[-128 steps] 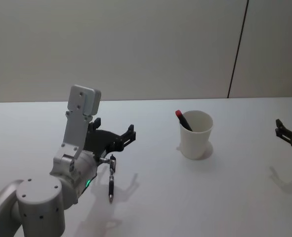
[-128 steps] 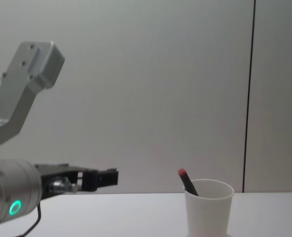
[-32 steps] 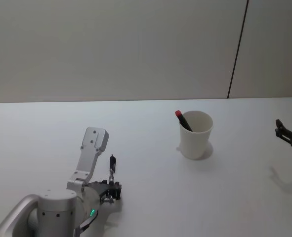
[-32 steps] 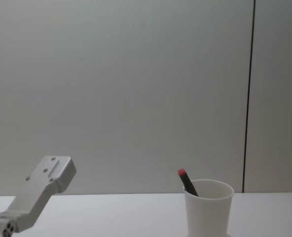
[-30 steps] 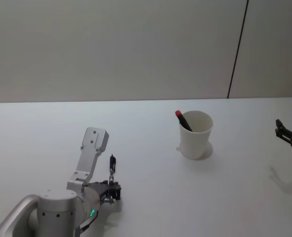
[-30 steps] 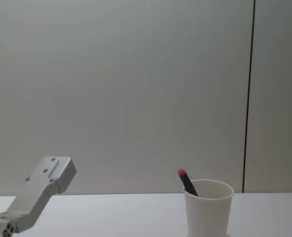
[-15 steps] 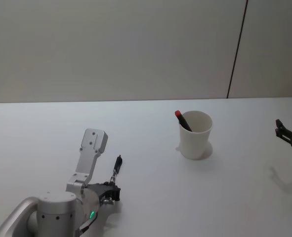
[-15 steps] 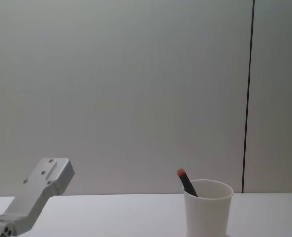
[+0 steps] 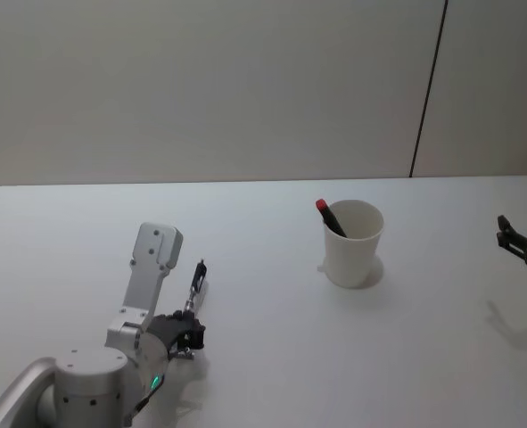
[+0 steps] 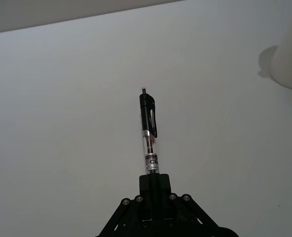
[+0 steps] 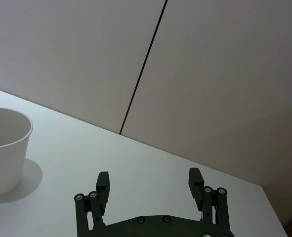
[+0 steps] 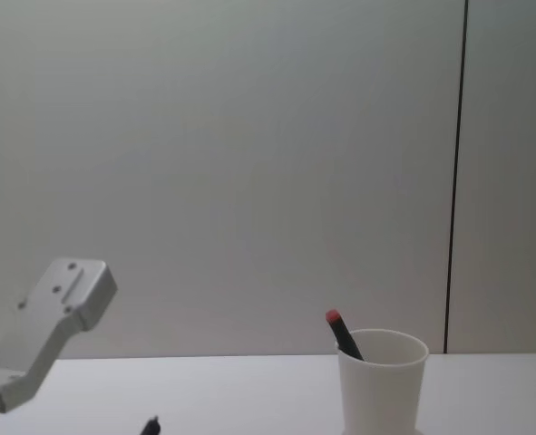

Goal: Place the pen into the pen holder.

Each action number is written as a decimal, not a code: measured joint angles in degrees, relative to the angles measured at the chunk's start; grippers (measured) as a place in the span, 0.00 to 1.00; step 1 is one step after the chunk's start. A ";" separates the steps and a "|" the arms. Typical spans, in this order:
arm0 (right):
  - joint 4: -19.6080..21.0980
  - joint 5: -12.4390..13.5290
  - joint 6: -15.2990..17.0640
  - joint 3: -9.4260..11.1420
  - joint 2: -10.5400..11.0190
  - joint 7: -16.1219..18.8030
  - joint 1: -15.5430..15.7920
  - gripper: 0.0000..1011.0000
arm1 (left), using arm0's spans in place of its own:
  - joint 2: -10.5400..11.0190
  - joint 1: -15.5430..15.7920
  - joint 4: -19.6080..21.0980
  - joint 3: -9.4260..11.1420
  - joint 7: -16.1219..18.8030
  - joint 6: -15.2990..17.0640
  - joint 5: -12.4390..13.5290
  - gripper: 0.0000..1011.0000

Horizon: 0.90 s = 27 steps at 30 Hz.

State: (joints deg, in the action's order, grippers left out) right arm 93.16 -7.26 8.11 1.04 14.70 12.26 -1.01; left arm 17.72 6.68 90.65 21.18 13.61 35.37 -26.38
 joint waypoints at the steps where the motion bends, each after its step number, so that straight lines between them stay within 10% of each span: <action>1: 0.00 0.00 0.00 0.00 0.00 0.00 0.00 0.99 | 0.15 -0.17 0.29 -0.05 0.00 -0.35 0.23 0.13; 27: 0.00 0.00 0.00 0.00 0.00 0.00 0.00 0.99 | 4.91 -4.19 5.53 -1.18 -10.37 -21.29 7.40 0.13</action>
State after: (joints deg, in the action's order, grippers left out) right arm 93.16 -7.26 8.11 1.04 14.70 12.26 -1.01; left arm 22.63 2.49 96.18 20.00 3.24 14.08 -18.98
